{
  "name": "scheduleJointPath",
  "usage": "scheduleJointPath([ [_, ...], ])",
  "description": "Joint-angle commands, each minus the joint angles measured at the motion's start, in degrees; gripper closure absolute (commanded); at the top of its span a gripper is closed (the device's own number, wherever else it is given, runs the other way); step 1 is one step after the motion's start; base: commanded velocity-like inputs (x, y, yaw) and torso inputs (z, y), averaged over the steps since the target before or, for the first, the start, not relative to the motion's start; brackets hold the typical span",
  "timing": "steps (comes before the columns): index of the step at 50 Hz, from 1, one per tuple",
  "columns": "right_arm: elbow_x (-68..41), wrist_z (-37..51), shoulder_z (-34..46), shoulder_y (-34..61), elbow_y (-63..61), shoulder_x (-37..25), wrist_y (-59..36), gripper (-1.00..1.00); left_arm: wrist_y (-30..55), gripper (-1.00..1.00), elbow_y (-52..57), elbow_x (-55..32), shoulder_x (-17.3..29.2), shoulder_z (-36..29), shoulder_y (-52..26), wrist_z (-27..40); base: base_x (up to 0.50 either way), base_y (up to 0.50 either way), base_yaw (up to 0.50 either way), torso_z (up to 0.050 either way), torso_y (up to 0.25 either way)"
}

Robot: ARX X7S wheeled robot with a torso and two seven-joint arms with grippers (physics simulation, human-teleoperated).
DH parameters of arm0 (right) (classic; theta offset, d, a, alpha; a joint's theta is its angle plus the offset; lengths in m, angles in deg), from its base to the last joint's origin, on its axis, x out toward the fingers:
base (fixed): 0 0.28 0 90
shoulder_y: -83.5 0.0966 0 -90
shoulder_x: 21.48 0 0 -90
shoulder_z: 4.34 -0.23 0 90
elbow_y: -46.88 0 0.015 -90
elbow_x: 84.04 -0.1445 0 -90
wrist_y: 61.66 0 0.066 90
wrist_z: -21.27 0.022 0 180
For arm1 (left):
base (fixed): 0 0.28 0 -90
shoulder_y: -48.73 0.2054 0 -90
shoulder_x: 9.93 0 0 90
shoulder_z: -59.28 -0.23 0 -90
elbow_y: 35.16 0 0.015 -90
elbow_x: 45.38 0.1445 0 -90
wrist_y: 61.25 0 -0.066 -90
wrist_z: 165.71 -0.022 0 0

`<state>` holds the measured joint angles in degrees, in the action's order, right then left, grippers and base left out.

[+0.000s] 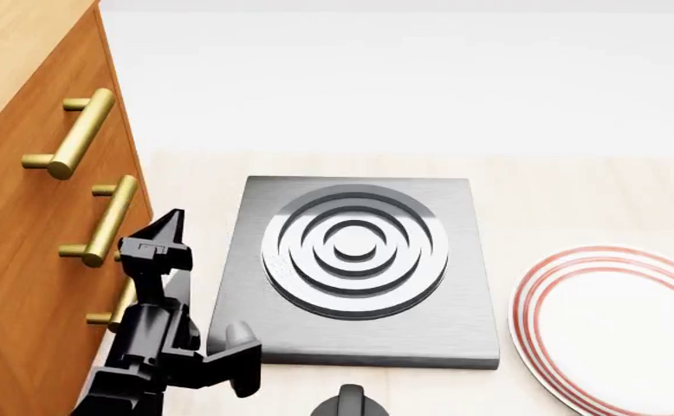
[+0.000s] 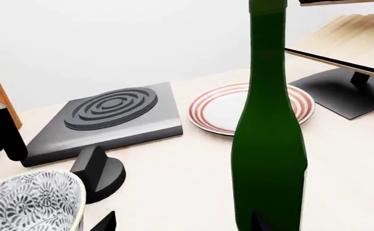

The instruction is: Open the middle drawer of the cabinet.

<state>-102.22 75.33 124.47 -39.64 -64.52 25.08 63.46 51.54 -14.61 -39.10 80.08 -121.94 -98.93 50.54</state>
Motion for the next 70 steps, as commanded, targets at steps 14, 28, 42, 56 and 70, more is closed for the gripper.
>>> scheduleJointPath([
  [14,-0.3,-0.3,0.6,0.4,0.5,0.0,0.4,-1.00,-0.2,-1.00,-0.3,-0.1,0.0,0.0,1.1,0.4,0.00,0.00,0.00,0.000,0.000],
  [28,-0.6,-0.5,0.9,0.6,0.9,0.1,0.5,-1.00,-0.5,-1.00,-0.4,-0.1,0.0,0.0,2.1,0.5,0.00,0.00,0.00,0.000,0.000],
  [42,-0.2,-0.6,1.2,0.9,1.6,0.5,0.6,-1.00,-1.6,-1.00,-3.2,-1.4,0.0,0.0,3.0,1.5,0.00,0.00,0.00,0.000,0.000],
  [56,-0.2,-0.8,1.5,1.3,2.0,0.6,0.4,-1.00,-1.0,-1.00,-5.0,-2.2,0.0,-0.2,2.9,2.7,0.00,0.00,0.00,0.000,0.000],
  [70,-0.4,-0.7,1.6,1.4,2.1,0.5,0.4,-1.00,0.0,-1.00,-5.5,-3.9,0.0,-0.6,2.7,3.1,0.00,0.00,0.00,0.000,0.000],
])
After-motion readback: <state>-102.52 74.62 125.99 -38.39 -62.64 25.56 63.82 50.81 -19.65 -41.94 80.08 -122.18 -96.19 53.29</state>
